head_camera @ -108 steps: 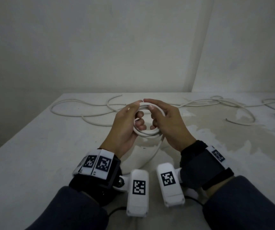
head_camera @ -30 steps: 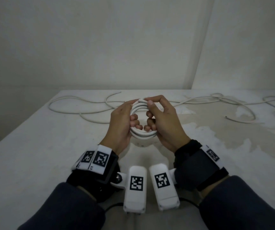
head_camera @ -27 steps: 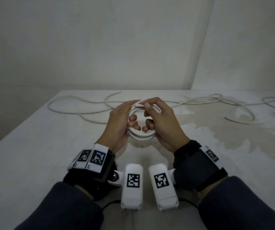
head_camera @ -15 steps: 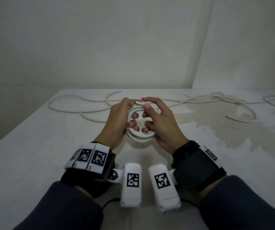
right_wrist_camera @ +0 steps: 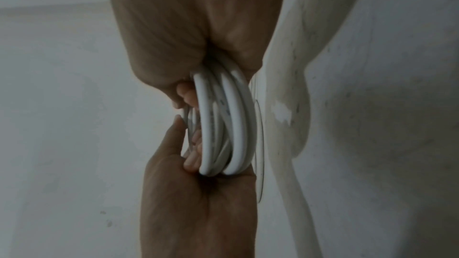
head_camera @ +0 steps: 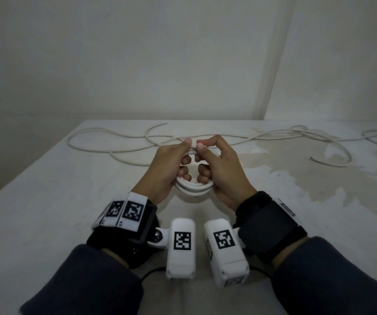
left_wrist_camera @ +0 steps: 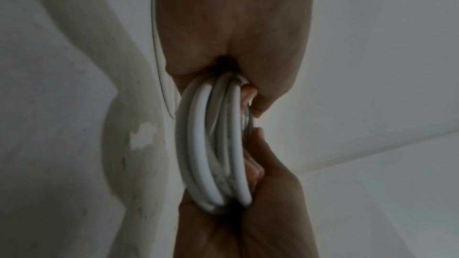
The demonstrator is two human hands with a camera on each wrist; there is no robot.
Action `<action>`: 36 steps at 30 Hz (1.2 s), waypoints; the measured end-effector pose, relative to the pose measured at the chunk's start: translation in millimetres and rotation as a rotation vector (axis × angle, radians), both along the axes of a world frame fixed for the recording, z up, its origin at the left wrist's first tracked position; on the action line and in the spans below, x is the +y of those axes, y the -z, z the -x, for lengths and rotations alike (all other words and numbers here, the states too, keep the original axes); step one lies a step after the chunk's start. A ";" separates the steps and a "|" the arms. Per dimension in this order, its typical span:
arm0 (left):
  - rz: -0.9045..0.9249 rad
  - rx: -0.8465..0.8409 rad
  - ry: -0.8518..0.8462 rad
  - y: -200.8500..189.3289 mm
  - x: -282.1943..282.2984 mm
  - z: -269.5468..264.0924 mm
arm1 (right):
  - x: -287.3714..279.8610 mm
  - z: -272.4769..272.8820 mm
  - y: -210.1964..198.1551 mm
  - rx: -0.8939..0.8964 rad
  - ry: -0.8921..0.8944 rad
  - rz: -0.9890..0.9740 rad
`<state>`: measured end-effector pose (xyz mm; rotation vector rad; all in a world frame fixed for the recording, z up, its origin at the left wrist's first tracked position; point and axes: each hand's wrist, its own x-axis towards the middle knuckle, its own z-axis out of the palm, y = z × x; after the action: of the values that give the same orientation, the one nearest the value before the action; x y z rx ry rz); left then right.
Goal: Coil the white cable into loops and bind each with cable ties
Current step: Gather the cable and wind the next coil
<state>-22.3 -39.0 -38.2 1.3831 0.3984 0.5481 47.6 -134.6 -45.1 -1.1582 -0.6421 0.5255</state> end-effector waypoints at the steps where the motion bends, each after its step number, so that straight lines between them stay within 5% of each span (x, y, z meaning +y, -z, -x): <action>1: 0.007 -0.007 -0.015 0.0 0.5 -0.2 | 0.6 0.2 0.2 0.000 -0.008 0.009; 13: 0.038 0.028 -0.023 11.2 0.8 -0.5 | -10.7 -17.9 -1.7 -0.267 0.042 0.209; 19: 0.152 0.080 0.062 17.5 -2.8 -0.3 | -20.9 -36.4 -5.5 -0.592 0.068 0.535; 27: 0.017 0.215 0.023 18.1 -12.5 -2.0 | -25.0 -33.1 -12.8 -0.900 0.103 0.650; 32: 0.166 0.193 0.037 17.0 -11.9 1.4 | -23.8 -34.9 -11.4 -0.833 0.079 0.659; 36: 0.139 0.164 -0.010 16.0 -19.0 0.2 | -32.2 -33.3 -13.4 -0.583 0.021 0.639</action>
<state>-22.5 -58.0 -54.3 1.2963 0.5655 0.4087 80.8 -166.8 -31.7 -1.9555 -0.9954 0.3774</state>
